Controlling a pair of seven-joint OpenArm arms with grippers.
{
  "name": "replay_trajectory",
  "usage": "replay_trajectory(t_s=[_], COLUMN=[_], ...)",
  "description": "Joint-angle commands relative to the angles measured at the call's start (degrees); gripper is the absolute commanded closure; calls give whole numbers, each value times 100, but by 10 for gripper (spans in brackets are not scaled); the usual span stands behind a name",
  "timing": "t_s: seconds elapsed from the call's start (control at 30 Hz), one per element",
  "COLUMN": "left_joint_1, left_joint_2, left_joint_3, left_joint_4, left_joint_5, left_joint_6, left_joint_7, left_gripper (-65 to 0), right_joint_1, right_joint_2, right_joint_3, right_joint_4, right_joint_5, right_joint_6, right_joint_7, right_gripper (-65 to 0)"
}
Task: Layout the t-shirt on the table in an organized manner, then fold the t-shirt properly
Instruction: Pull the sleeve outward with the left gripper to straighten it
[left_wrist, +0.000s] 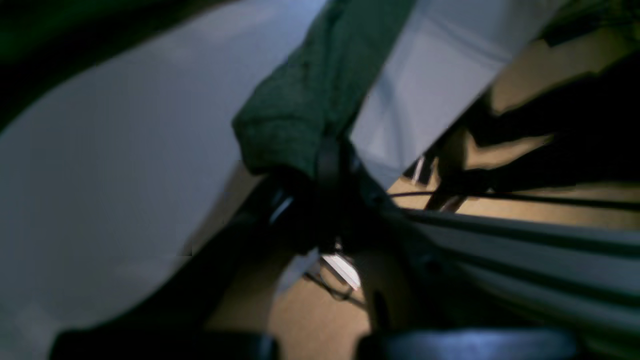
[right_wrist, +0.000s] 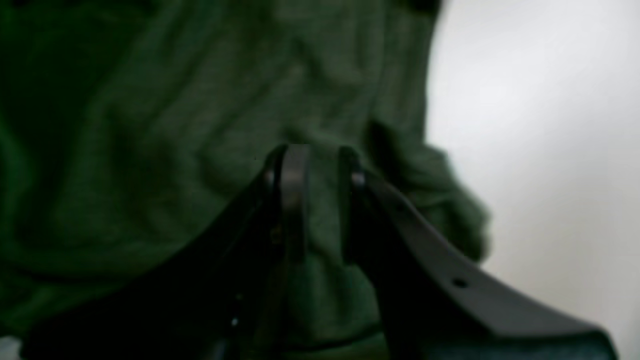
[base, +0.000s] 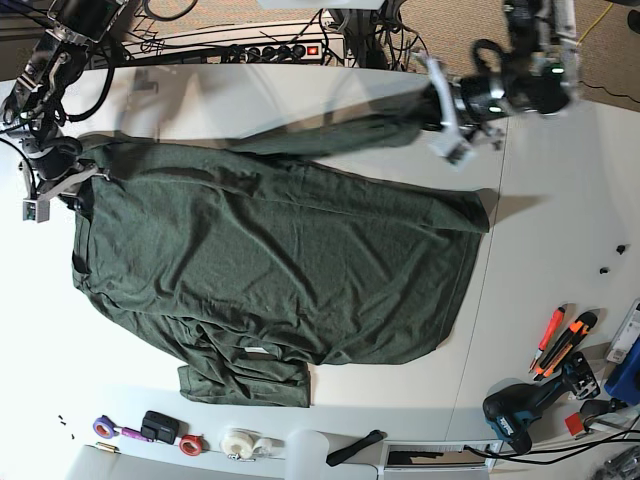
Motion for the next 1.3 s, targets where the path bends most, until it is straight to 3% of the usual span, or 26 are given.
replay_trajectory(t_s=[0.0, 0.23, 0.47, 0.7, 0.87, 1.1, 1.27], left_joint_1=[57, 372, 382, 385, 382, 382, 629], left_joint_2=[-94, -227, -308, -511, -511, -511, -706], left_joint_3=[-205, -942, -975, -1692, -2433, -3117, -3467], left_joint_4=[94, 94, 94, 94, 94, 94, 94], left_joint_5=[-297, -1137, -1132, -1231, -2218, -3665, -3802], left_joint_6=[-24, -173, -175, -168, -219, -414, -414], left_joint_7=[-46, 358, 505, 654, 1103, 1103, 1103], left_gripper=[0, 0, 0, 0, 0, 0, 0], right_joint_1=[52, 101, 551, 743, 815, 815, 815], right_joint_2=[133, 133, 168, 181, 179, 181, 181], right_joint_3=[37, 37, 37, 37, 37, 37, 37], right_joint_4=[96, -767, -2413, -2638, -2638, -2638, -2638], right_joint_5=[-4, -125, -269, -444, -444, -448, -621], right_joint_6=[0, 0, 7, 7, 7, 7, 2], right_joint_7=[262, 549, 577, 702, 695, 737, 802], right_gripper=[-110, -110, -110, -110, -110, -110, -110])
